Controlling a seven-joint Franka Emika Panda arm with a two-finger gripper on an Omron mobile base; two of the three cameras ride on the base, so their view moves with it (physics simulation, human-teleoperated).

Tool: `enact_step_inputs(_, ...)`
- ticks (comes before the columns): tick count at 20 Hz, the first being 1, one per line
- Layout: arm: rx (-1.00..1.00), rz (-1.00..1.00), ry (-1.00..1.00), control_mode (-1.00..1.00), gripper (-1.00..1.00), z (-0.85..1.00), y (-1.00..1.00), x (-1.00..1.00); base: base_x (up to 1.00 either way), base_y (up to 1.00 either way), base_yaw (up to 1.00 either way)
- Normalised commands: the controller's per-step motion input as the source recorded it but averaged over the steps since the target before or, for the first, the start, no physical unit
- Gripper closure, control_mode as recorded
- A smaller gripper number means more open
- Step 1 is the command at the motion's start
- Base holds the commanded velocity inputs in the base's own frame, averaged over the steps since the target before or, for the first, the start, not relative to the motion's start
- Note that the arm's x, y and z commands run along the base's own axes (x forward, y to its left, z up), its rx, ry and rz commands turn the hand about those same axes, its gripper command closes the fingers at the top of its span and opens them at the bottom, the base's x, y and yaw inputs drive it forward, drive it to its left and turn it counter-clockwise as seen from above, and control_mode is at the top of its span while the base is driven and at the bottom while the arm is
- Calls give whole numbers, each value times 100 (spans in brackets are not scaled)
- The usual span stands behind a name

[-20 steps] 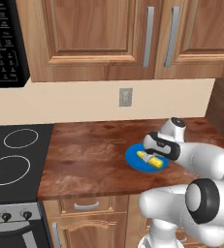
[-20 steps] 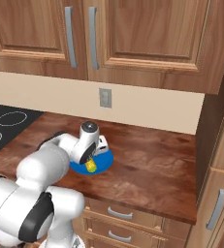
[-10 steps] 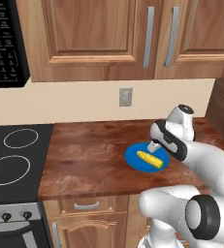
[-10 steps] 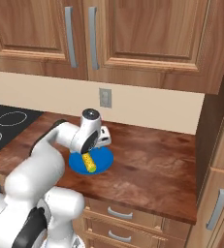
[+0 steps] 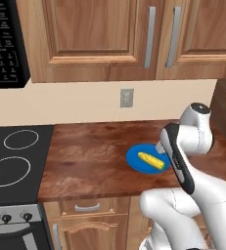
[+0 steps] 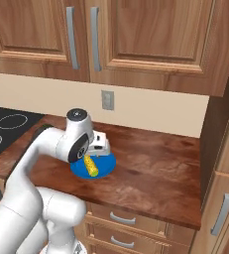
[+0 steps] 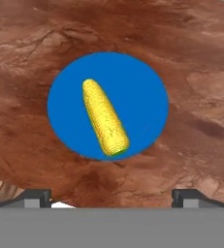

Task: Pick corn from the fridge and place it on the plate on the counter.

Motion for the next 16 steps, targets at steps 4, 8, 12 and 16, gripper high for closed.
enact_step_inputs(4,0,-26,9,-100,-100,80,0,-71,0,0,0)
enact_step_inputs(8,0,-12,6,-100,-100,81,0,-80,0,0,0)
enact_step_inputs(12,0,1,0,-100,-100,81,7,-61,0,0,0)
enact_step_inputs(16,0,2,0,-100,-100,47,18,-27,0,0,0)
